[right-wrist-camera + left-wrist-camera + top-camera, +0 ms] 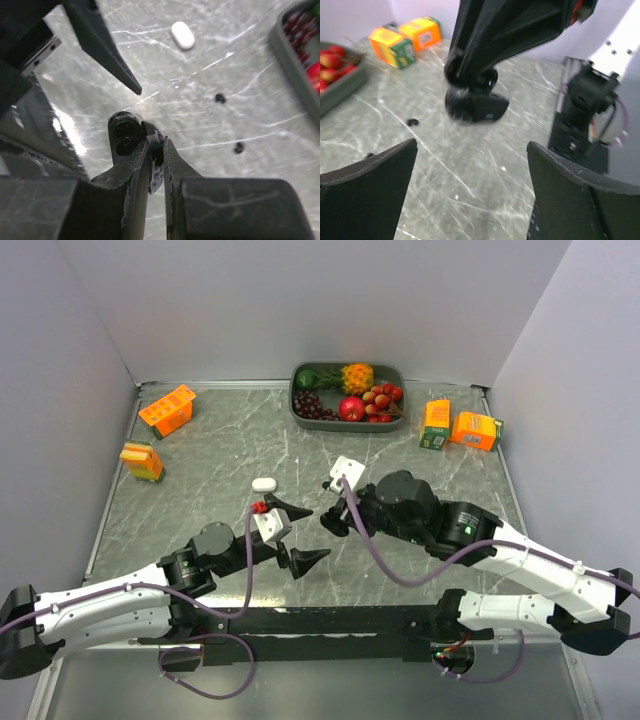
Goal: Insert the wireless bluetooth earbuds into the charging case
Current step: Open the charging case.
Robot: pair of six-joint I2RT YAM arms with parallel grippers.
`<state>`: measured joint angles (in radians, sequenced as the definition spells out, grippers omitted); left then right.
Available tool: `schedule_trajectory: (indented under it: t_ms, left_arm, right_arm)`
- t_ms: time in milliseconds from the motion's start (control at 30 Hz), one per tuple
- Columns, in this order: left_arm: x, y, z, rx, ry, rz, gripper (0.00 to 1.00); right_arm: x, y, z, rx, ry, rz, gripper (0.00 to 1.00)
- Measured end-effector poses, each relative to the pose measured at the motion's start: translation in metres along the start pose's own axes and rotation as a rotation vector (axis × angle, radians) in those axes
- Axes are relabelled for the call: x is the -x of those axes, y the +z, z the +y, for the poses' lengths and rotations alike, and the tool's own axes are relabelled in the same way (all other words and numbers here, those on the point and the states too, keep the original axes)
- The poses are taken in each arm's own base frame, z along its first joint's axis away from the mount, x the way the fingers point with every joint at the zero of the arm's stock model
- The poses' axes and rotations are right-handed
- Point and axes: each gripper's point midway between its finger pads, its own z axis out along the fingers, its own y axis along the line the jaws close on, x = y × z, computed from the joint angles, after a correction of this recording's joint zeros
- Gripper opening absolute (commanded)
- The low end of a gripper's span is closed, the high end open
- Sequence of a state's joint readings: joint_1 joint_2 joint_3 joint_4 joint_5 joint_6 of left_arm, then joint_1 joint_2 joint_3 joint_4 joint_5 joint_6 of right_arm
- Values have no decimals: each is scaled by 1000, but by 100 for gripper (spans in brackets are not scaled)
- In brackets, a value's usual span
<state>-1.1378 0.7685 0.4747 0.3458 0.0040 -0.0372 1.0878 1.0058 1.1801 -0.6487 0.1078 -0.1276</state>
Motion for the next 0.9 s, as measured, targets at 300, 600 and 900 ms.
schedule_trajectory:
  t_ms: [300, 600, 900]
  left_arm:
    - [-16, -3, -9, -142, -64, 69, 95]
    - [-20, 2, -12, -181, -62, 90, 83]
    - [-13, 5, -5, -160, -54, 59, 80]
  right_arm:
    - [8, -8, 1, -58, -187, -57, 0]
    - [6, 4, 17, -23, -249, -36, 0]
    - [10, 6, 26, 15, -248, -55, 0]
